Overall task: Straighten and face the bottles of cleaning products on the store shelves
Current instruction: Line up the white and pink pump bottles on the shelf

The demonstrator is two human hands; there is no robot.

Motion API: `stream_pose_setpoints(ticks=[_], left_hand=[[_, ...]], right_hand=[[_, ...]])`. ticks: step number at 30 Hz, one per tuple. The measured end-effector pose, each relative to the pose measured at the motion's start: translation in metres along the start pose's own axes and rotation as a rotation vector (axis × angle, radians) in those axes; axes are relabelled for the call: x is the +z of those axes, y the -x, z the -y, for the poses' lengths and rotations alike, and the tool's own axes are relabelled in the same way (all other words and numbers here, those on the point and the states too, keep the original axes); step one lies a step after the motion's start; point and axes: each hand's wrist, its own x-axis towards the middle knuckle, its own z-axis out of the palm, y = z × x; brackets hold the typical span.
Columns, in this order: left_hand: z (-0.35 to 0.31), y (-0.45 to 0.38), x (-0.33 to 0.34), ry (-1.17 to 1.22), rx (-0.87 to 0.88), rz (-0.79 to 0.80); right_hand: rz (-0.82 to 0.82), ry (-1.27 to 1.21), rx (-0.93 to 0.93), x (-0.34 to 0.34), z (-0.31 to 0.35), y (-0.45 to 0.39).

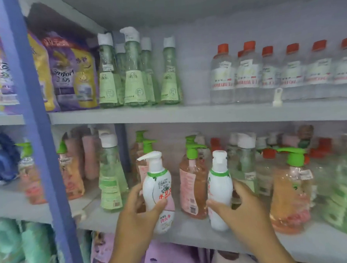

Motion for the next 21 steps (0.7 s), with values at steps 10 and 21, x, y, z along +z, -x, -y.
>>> stream_pose_setpoints(ticks=[10,21], left_hand=[[0.034,-0.041,0.017,-0.224,0.121,0.054],[0.033,-0.060,-0.011,-0.375,0.271,-0.060]], right_hand=[[-0.257,0.317,0.116,0.043,-0.024,-0.011],[-0.507,0.352,0.002,0.023,-0.008,-0.014]])
